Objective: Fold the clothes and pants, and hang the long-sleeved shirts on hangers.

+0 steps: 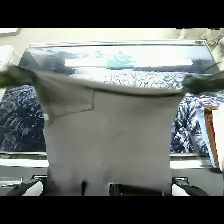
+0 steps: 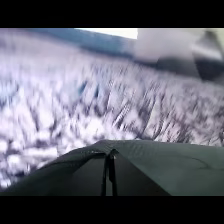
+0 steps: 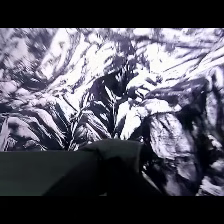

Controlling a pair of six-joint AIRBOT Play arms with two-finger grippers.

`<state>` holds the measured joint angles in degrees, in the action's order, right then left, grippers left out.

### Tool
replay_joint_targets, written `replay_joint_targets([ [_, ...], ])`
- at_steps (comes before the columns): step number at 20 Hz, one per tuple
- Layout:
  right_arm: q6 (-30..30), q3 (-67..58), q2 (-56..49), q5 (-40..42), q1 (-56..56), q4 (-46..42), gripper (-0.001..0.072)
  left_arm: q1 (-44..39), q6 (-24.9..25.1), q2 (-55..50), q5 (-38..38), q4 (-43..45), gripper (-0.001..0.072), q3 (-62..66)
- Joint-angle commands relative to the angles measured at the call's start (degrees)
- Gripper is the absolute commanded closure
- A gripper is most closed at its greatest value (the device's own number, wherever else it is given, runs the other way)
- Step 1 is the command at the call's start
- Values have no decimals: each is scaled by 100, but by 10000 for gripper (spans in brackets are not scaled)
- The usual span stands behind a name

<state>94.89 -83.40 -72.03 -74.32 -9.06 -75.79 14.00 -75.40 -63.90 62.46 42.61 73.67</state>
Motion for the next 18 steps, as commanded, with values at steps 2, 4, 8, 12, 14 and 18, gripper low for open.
replay_joint_targets([
  [2, 503, 435, -1683, 1784, -2, 1781, 678, -398, 2, -1451, -1268, -752, 681, -1403],
  [4, 389, 435, -1895, 2900, 42, 2844, 678, -398, 278, -1871, -1615, -1412, 681, -1344],
  [8, -35, 435, -1934, 4155, 160, 2986, 676, -400, 905, -2142, -2538, -1891, 681, -1147],
  [12, -278, 435, -2107, 3309, 212, 2793, 667, -389, 901, -2306, -2310, -1886, 670, -1141],
  [14, -282, 284, -2022, 2450, -68, 2702, 329, -35, 896, -2273, -1316, -1652, 247, -999],
  [18, -431, -20, -1532, -415, -1381, 1633, 96, 1427, -76, -2203, 1766, 1069, 168, -330],
])
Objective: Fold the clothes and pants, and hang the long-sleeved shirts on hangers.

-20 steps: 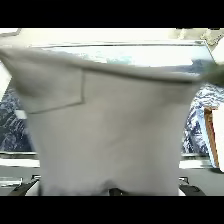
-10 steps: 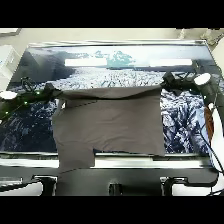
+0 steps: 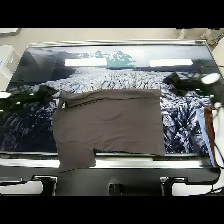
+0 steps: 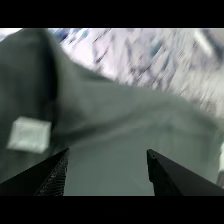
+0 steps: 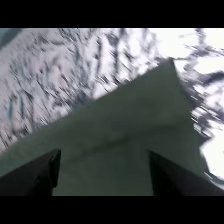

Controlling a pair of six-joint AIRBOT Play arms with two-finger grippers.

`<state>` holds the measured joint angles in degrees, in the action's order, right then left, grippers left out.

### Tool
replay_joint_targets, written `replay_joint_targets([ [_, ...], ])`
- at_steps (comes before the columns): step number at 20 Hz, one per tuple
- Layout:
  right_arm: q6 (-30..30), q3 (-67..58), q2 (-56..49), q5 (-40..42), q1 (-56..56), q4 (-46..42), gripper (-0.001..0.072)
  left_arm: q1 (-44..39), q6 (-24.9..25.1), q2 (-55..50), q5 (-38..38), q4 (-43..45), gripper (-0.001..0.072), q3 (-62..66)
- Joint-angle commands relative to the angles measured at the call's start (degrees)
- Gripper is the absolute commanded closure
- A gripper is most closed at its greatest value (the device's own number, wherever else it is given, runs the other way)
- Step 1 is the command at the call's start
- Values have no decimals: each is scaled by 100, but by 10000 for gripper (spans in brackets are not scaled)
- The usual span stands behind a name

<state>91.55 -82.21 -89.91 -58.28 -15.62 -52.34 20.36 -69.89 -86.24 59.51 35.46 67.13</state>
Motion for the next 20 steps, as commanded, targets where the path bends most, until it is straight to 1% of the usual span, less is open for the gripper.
replay_joint_targets([
  [1, -57, -20, 378, -2605, -949, -1211, 144, 1093, -732, 105, 2599, 2522, 171, 249],
  [2, 50, 297, 564, -2975, -1060, -1735, 156, 1322, -713, 203, 2841, 2942, 217, 37],
  [3, 44, 702, 765, -3110, -1073, -2127, 156, 1526, -608, 339, 2833, 3032, 276, -352],
  [4, 9, 1204, 1012, -3088, -1054, -2413, 156, 1648, -369, 479, 2717, 2903, 280, -841],
  [7, -37, 2555, 1657, -2601, -1056, -2391, 154, 1657, 426, 669, 2186, 2221, 280, -2142],
  [9, -120, 3025, 1897, -2555, -1056, -2369, 155, 1508, 756, 662, 1934, 1823, 280, -2570],
  [10, -151, 3108, 1954, -2588, -1056, -2374, 155, 1397, 841, 662, 1834, 1735, 280, -2660],
  [14, -184, 3117, 1991, -2603, -1056, -2326, 157, 914, 831, 662, 1600, 1698, 281, -2697],
  [18, -186, 3117, 1991, -2597, -1056, -2317, 158, 450, 671, 619, 1491, 1700, 282, -2702],
  [20, -186, 3117, 1991, -2597, -1056, -2317, 158, 256, 557, 535, 1497, 1700, 349, -2715],
])
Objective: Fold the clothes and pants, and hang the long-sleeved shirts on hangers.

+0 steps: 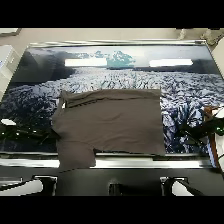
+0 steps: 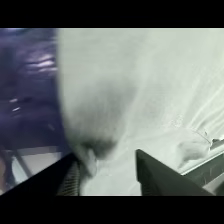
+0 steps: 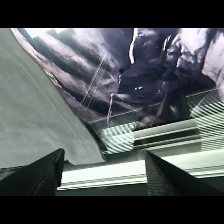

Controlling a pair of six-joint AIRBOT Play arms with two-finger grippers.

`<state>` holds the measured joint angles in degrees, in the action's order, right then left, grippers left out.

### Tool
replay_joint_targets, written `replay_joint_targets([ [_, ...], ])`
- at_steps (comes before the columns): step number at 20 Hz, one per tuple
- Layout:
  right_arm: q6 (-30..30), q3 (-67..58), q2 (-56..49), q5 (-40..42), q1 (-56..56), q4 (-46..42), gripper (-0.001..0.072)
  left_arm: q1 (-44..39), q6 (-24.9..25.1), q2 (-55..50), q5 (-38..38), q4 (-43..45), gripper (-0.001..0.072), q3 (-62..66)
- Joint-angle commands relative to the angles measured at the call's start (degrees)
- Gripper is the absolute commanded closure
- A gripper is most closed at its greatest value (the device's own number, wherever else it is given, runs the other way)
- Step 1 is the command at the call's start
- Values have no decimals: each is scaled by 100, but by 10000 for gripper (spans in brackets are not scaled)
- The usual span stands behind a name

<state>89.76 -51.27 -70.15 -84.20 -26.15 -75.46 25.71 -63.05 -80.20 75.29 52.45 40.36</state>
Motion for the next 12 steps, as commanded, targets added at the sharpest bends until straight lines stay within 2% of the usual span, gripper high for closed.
replay_joint_targets([
  [1, -7, 22, 15, -4, -2, -4, 158, -369, -149, -116, -79, 2, 386, -42],
  [3, -4, 37, 15, 17, 0, 2, 158, -463, -142, -175, -83, 2, 645, -39],
  [4, -7, 111, 13, 17, 0, 66, 156, -468, -122, -175, -96, 4, 681, -37],
  [6, -275, 457, -2, 50, 0, 446, 148, -461, -122, -170, -131, 7, 682, -15],
  [12, -669, 1650, -116, 1019, 0, 1353, 152, -461, -129, -94, -92, 2, 681, -7],
])
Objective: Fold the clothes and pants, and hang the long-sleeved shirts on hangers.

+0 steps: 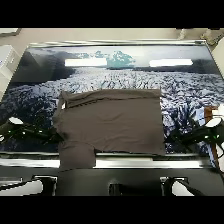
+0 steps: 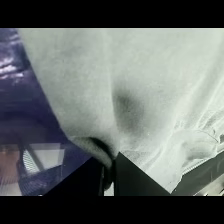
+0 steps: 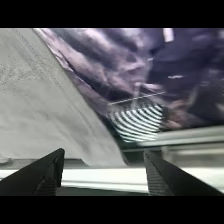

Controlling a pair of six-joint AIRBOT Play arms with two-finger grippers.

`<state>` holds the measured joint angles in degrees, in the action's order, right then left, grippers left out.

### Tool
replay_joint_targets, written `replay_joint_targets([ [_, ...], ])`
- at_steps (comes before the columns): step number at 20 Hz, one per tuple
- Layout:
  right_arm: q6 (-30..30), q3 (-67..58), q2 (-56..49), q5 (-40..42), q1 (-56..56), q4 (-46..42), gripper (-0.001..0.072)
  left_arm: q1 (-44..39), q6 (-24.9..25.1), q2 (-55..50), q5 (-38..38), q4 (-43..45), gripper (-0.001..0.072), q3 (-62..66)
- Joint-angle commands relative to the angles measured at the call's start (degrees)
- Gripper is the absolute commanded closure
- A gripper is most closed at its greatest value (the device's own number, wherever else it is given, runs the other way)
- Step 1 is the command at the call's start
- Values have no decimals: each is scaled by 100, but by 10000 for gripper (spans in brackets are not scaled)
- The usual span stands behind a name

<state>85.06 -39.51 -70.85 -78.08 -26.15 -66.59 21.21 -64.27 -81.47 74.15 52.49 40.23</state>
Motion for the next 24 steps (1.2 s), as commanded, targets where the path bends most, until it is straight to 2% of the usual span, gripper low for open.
replay_joint_targets([
  [1, -199, 586, -59, 444, 0, 459, 152, -11, -7, 44, 46, -2, 681, 7],
  [6, -245, 833, -63, 527, 140, 623, 153, -11, -24, 74, 94, -4, 681, 7],
  [7, -238, 866, -63, 608, 365, 640, 179, -11, -28, 74, 109, -4, 681, 7],
  [8, -234, 868, -63, 688, 638, 638, 319, -11, -52, 76, 166, -4, 681, 7],
  [10, -188, 804, -63, 774, 1023, 664, 673, -11, -70, 127, 291, -4, 681, 9],
  [13, -223, 127, 127, 544, 1106, 671, 678, -11, -70, 505, 424, -59, 682, 417],
  [15, -345, -953, 470, 531, 1106, 634, 679, -11, -94, 1010, 337, -455, 682, 1281],
  [18, -1058, -3250, 1102, 1187, 1106, 518, 677, -13, -170, 1864, -601, -1322, 682, 3416],
  [21, -1082, -5254, 1711, 2227, 1106, 131, 676, -24, -46, 2514, -1552, -1438, 682, 5556],
  [22, -1005, -5687, 1947, 2347, 1106, 66, 677, -24, 227, 2721, -1569, -1438, 682, 5995],
  [24, -723, -5978, 2474, 2312, 1106, 61, 677, -24, 284, 3296, -1460, -1438, 682, 6330],
])
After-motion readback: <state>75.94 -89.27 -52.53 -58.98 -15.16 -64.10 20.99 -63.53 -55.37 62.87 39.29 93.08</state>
